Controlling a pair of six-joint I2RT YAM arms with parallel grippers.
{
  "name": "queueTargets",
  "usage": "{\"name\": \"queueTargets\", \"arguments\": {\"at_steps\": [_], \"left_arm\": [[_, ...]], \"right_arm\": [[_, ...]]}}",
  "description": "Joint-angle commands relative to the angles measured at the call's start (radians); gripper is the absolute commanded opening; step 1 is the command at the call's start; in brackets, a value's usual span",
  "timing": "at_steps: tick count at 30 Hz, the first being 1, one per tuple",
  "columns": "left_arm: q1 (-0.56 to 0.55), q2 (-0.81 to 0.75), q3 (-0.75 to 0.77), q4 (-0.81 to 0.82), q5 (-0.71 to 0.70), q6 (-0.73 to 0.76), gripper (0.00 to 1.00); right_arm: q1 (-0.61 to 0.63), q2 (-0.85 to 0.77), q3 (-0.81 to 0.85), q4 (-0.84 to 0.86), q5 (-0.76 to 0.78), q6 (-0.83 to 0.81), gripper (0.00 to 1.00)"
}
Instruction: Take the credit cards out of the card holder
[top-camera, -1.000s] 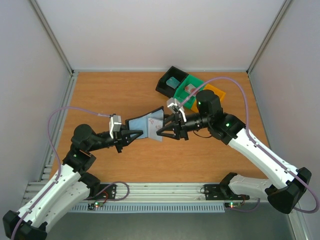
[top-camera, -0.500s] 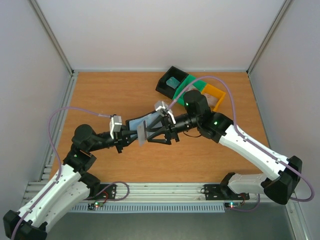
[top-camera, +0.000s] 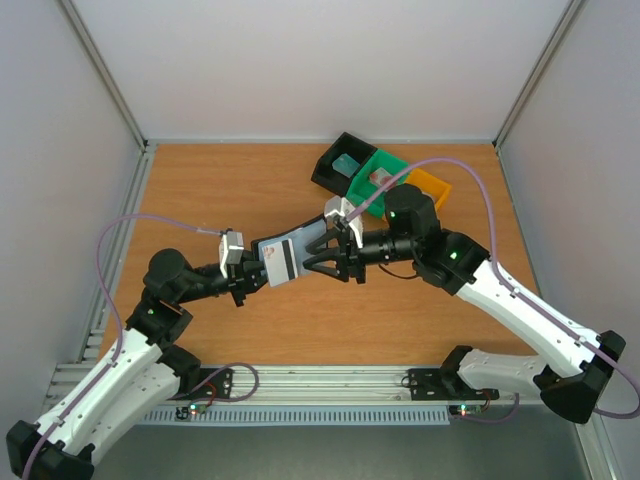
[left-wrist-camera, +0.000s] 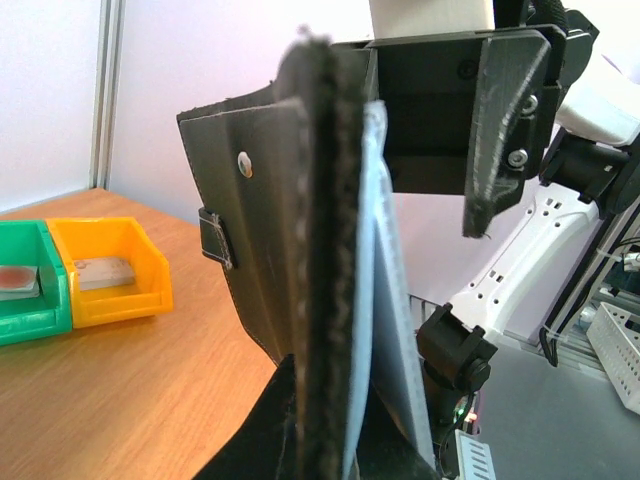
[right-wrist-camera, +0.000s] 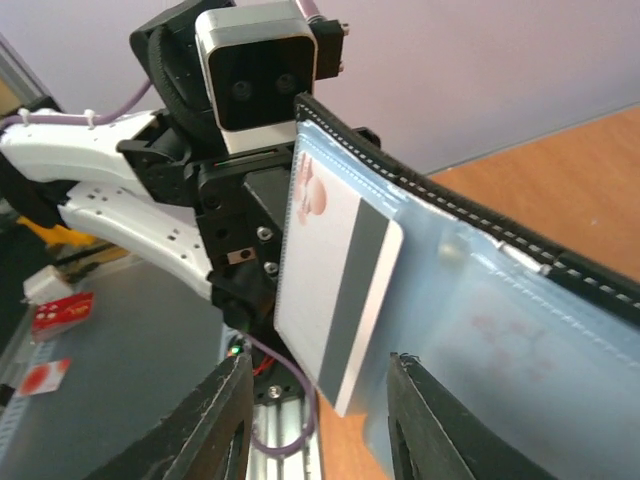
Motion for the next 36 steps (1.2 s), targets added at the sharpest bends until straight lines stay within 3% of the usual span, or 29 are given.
{"name": "queueTargets", "arguments": {"at_steps": [1,9,20,28,34,36], "left_arm": [[0.004,-0.018,-0.011,0.094,0.012,0.018,0.00],[0.003,-0.016,-0.009,0.111,0.024,0.019,0.00],[0.003,-0.011,-0.014,0.101,0.014,0.024,0.00],[0.003,-0.011,-0.020,0.092,-0.001,0.023,0.00],[0.003,-0.017,-0.018,0.079,-0.006,0.021,0.00],[0.003,-0.020,-0.020,0.083,0.000,0.019,0.00]], "right_arm": [[0.003,0.017,0.034,-0.026,0.072,-0.007,0.35],[0.004,0.106,0.090,0.005,-0.009,0.009,0.31],[0.015,0.148,0.083,0.126,-0.324,0.049,0.27],[0.016,0.167,0.068,0.192,-0.347,0.100,0.25],[0.015,0.135,0.068,0.104,-0.255,0.033,0.03],[0.011,0.108,0.064,0.048,-0.187,0.002,0.01]]}}
